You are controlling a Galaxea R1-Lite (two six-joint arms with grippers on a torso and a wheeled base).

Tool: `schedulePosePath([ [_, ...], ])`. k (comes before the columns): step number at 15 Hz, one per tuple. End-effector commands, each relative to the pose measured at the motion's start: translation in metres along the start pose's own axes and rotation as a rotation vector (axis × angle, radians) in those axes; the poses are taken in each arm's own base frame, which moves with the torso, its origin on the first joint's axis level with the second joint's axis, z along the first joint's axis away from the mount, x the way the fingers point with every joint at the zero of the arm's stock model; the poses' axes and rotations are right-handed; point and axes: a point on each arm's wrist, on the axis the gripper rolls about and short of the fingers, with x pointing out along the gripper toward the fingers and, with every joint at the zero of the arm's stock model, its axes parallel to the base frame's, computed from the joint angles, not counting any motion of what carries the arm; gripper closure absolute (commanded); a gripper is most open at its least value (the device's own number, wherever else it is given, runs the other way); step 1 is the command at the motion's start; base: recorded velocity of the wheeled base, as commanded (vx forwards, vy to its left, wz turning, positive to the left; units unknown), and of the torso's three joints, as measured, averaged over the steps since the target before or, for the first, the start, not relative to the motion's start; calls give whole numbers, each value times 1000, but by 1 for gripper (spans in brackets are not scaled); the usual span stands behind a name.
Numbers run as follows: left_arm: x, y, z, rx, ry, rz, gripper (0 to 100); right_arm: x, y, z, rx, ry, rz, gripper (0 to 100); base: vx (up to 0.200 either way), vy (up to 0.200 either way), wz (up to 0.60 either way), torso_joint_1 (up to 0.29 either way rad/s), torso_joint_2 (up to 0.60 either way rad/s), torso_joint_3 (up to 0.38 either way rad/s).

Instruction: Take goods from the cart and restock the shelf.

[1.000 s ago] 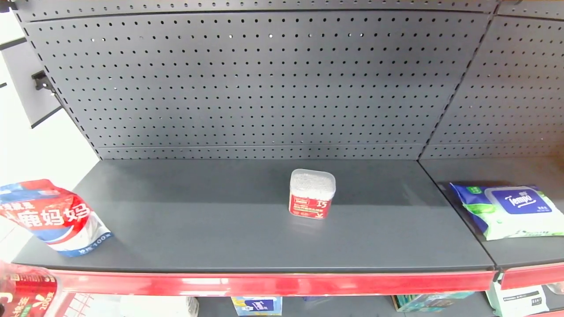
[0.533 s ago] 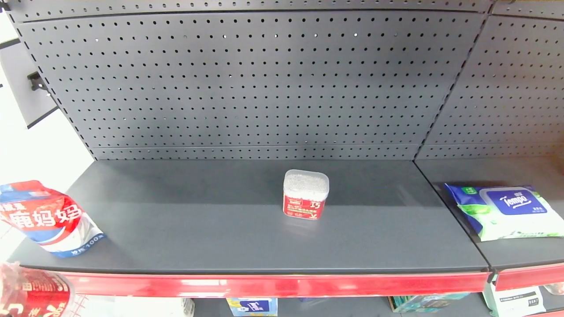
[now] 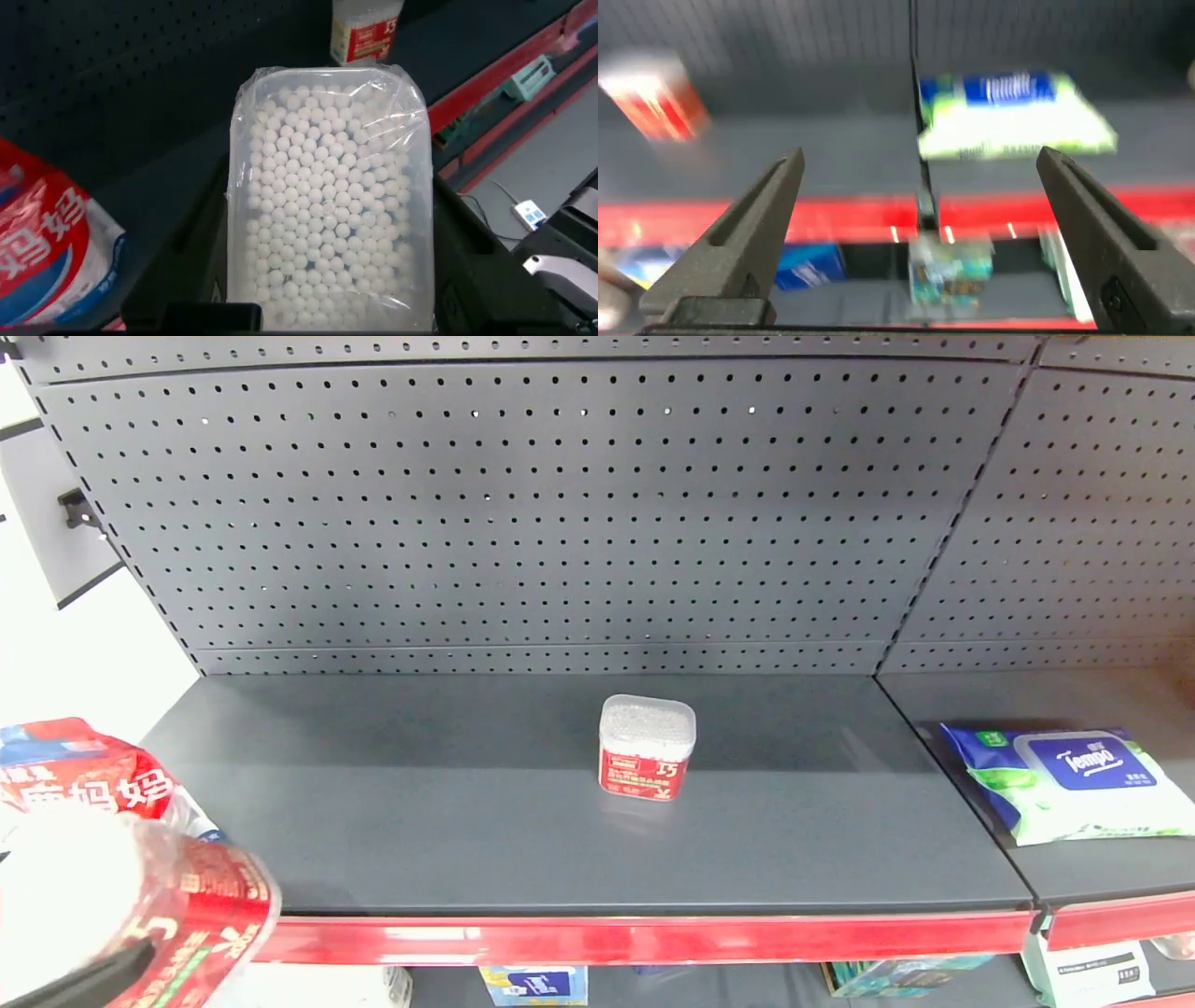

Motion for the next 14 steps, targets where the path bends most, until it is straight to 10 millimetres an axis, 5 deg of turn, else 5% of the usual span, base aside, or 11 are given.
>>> schedulePosePath([
  [1, 32, 8, 3, -16, 77, -39, 100, 98, 10, 70, -112, 224, 141, 0, 0, 0, 0, 0, 0, 0],
  [6, 45, 11, 7, -5, 100, -91, 100, 180, 42, 64, -155, 324, 567, 0, 0, 0, 0, 0, 0, 0],
  [10, 53, 13, 7, -12, 123, -103, 100, 233, 58, 34, -196, 390, 719, 0, 0, 0, 0, 0, 0, 0],
  [14, 55, 11, 5, -9, 136, -137, 100, 251, 84, 12, -223, 398, 871, 0, 0, 0, 0, 0, 0, 0],
])
